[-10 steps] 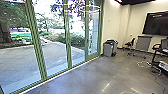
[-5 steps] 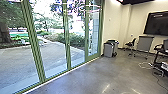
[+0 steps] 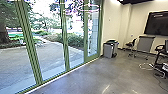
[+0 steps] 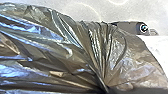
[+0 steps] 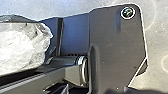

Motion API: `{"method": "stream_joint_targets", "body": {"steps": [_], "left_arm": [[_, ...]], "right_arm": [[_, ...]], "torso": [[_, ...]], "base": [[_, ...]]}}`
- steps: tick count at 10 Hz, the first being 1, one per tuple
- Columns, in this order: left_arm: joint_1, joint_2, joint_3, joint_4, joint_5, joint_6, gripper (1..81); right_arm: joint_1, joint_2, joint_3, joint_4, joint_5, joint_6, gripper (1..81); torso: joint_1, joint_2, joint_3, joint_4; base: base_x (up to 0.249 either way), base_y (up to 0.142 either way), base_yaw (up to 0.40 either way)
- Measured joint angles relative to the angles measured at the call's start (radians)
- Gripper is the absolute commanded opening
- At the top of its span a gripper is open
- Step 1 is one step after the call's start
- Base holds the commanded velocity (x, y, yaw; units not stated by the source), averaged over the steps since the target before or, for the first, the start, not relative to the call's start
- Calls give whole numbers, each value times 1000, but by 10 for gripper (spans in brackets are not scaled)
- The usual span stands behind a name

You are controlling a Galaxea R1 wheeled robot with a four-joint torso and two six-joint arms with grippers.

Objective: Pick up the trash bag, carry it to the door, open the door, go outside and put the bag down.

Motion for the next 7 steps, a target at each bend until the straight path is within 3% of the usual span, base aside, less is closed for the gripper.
{"method": "stream_joint_targets", "body": {"steps": [7], "left_arm": [[0,0,0,0,0,0,10]], "right_arm": [[0,1,0,0,0,0,811]], "torso": [[0,0,0,0]], "base": [[183,-92,0]]}}
